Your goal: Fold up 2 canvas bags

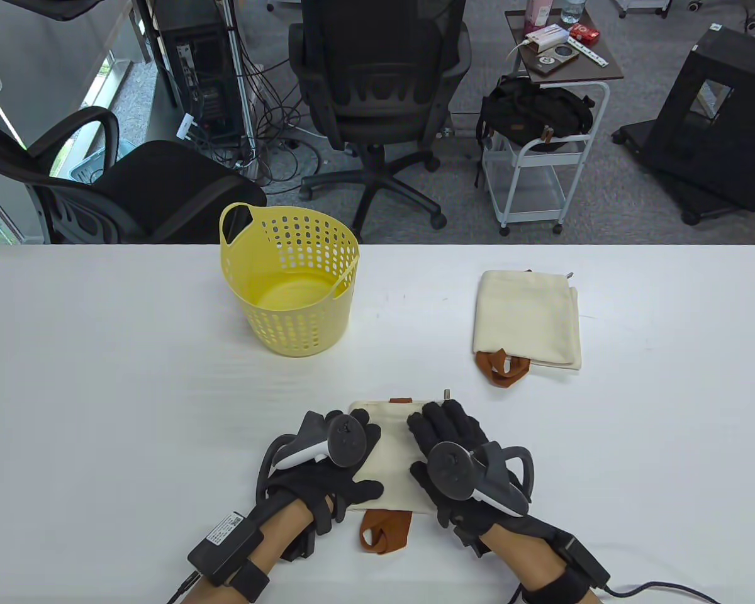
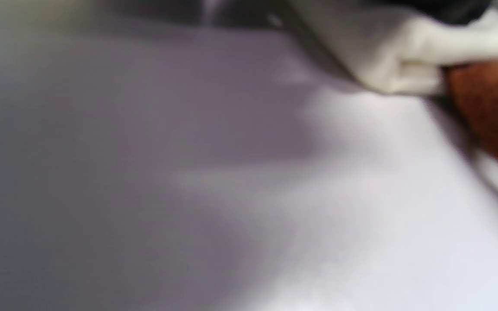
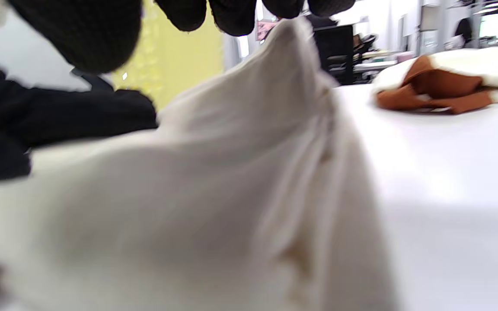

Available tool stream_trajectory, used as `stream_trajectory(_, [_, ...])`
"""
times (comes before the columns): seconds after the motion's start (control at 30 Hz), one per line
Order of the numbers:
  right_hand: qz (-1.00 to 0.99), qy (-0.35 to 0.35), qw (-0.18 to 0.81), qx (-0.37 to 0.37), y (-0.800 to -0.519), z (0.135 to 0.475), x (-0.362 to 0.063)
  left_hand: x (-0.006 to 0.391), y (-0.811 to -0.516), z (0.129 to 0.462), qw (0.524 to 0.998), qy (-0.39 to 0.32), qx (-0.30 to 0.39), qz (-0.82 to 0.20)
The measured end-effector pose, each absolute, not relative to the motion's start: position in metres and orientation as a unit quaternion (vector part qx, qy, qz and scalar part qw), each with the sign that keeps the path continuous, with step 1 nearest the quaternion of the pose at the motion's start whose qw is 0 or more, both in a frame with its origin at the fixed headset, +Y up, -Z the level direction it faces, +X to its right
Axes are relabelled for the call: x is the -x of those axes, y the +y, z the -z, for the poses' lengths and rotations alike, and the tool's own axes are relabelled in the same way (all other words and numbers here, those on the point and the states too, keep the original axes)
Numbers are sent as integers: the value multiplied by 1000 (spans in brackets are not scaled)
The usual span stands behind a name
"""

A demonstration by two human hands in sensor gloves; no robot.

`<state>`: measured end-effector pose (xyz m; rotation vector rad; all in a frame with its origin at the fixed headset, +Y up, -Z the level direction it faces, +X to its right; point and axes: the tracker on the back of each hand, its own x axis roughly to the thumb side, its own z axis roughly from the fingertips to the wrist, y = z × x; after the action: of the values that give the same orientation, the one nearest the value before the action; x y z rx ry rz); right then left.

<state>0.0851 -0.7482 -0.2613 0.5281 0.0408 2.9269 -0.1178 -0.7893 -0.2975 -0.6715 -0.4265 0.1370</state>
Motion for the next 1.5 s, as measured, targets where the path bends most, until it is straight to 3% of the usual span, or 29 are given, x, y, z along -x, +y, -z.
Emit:
stream_trajectory(0.23, [-977,128,48,-166,-783,277,-89,118,-791,298,919,-211,326,-69])
stream_trajectory(0.43, [-975,149,64,-150,-785,283,-98,117,-793,296,922,-211,321,-44])
stream_trajectory(0.87, [-985,120,56,-109,-778,280,-118,117,-797,295,924,-209,319,-20])
stream_trajectory(1.03, [-992,69,77,-67,-777,277,-122,117,-798,294,925,-209,317,-18])
stream_trajectory(1.17, [-995,79,59,-21,-781,276,-123,117,-799,294,925,-209,316,-21])
stream_trajectory(1.4, [-993,103,53,-11,-786,280,-123,120,-795,294,929,-212,302,-31])
stream_trajectory(1.5, [-992,111,57,-9,-785,280,-123,134,-779,294,943,-201,265,-22])
